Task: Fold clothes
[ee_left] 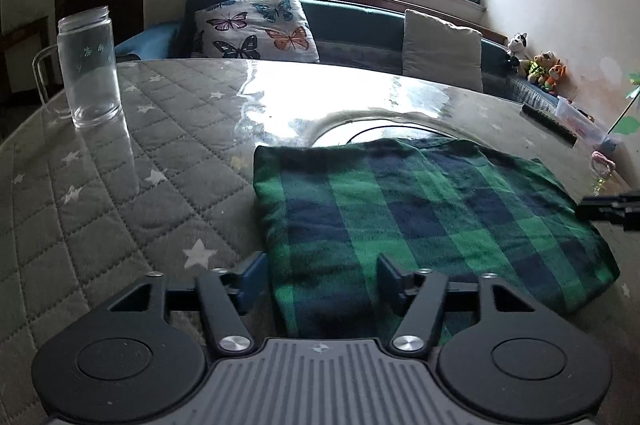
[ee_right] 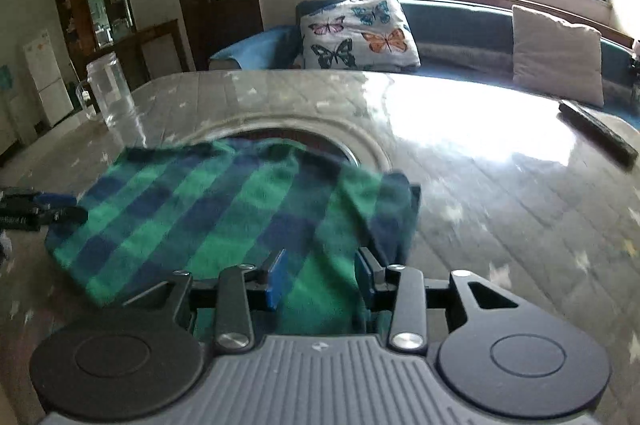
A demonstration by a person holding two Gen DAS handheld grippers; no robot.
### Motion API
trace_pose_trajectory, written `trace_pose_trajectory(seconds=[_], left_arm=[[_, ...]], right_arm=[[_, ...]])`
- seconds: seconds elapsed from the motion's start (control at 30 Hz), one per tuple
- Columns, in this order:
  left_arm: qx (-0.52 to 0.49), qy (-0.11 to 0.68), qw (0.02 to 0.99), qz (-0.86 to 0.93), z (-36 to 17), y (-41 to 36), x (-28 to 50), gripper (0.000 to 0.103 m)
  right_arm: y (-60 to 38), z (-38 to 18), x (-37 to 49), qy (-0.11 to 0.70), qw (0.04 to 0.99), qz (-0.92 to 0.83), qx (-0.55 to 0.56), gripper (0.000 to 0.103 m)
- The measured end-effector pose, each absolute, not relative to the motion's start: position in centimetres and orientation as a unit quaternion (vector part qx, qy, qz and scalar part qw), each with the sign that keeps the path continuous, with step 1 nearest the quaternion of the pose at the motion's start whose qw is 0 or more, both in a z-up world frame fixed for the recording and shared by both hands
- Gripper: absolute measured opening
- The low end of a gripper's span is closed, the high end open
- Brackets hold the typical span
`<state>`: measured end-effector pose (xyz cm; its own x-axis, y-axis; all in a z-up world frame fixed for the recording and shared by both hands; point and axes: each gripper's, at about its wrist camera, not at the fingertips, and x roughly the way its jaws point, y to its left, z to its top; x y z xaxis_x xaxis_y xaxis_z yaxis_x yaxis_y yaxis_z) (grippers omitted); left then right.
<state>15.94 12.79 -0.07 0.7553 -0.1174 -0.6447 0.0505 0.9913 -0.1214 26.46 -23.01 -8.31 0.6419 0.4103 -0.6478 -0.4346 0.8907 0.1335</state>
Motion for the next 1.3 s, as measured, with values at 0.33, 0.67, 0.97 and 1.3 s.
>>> trace_pose_trajectory(seconds=[0.33, 0.67, 0.97, 1.3], left_arm=[[-0.049, 0.347, 0.936, -0.034, 0.1, 13.7, 17.5, 0.103], [-0.046, 0.359, 0.932, -0.006, -0.3, 14.3, 21.2, 0.103], [-0.056, 0.370, 0.927, 0.033, -1.5, 15.8, 23.4, 0.103], [-0.049, 0.364, 0.928, 0.055, -1.7, 17.0, 23.4, 0.103]], right_arm=[[-23.2, -10.2, 31.7, 0.375, 0.906, 0.197, -0.004, 0.037], [-22.3, -10.8, 35.6, 0.373, 0.910, 0.183, -0.001, 0.037], [-22.3, -10.8, 35.4, 0.368, 0.913, 0.177, -0.019, 0.038], [-17.0, -7.9, 30.6, 0.348, 0.894, 0.271, -0.082, 0.043]])
